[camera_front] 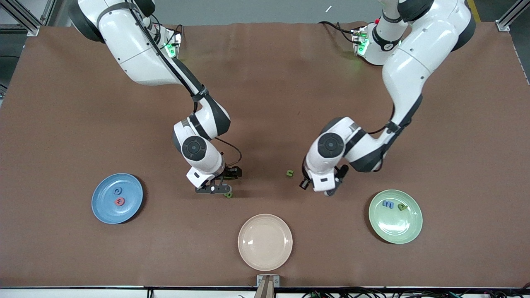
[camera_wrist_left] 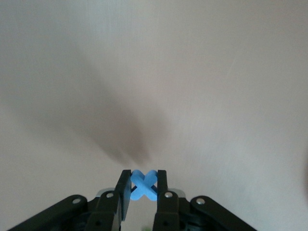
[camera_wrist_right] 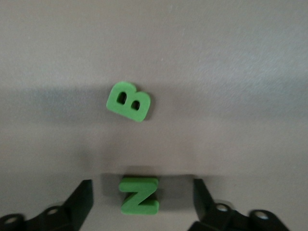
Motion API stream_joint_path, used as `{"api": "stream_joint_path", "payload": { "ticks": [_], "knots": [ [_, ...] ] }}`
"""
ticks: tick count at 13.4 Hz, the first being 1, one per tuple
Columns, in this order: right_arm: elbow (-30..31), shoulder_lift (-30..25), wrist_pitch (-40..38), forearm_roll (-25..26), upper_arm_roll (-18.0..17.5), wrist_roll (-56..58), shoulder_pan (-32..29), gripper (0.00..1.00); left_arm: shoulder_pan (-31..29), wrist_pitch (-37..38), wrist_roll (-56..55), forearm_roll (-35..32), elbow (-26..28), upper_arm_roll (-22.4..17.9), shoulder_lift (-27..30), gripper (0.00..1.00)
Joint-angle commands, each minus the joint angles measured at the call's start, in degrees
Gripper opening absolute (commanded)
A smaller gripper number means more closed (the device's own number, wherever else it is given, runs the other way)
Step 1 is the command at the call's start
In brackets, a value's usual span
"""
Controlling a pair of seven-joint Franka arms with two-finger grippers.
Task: Sort uppercase to blue plate, lowercase to green plate
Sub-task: 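Carry the x with the left gripper while the right gripper grasps green N, then place the x on the green plate while the right gripper places N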
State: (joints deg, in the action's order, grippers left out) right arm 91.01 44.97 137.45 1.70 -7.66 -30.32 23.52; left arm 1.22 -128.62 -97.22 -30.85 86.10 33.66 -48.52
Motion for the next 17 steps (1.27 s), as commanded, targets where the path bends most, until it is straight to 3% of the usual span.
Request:
{"api": "stream_joint_path", "payload": {
  "ticks": [1,4,6,7,11,12,14,15,17],
  "knots": [
    [2.0,-1.4,0.7,0.2,0.5,-1.7,1.1,0.71,-5.4,2.8,10.3,-0.6,0.9,0.0,3.0,0.01],
    [2.1,-1.4,0.8,0.3,0.5,-1.5,1.1,0.3,-10.0,2.9,18.3,-4.3,0.0,-0.8,3.6,0.01],
    [2.0,-1.6,0.8,0.3,0.5,-1.5,1.1,0.09,-14.0,3.0,27.6,-5.0,-1.3,-0.9,2.8,0.01],
    [1.8,-1.7,0.5,0.3,0.5,-1.1,1.1,0.02,-15.5,2.9,31.9,-4.9,-2.2,-0.9,2.1,0.01],
    [-1.3,-4.4,-5.3,1.5,3.4,5.5,-3.6,0.01,-16.9,2.2,42.4,-4.3,-3.0,-4.8,0.5,0.04],
    [-2.1,-5.0,-6.9,1.4,3.8,10.1,-5.7,0.01,-16.9,1.9,42.8,-4.1,-3.4,-5.2,0.1,0.13],
    [-2.3,-6.1,-8.0,1.4,3.9,18.3,-11.0,0.01,-17.0,1.5,42.2,-3.2,-4.4,-5.8,-0.3,0.76],
    [-2.3,-6.3,-8.8,1.4,3.8,23.1,-13.8,0.01,-17.0,1.4,42.1,-2.8,-4.4,-5.8,0.0,1.0],
    [-2.2,-6.7,-10.7,1.4,3.8,30.7,-19.1,0.02,-17.1,1.5,41.5,-2.0,-4.4,-5.3,1.0,1.0]
  ]
}}
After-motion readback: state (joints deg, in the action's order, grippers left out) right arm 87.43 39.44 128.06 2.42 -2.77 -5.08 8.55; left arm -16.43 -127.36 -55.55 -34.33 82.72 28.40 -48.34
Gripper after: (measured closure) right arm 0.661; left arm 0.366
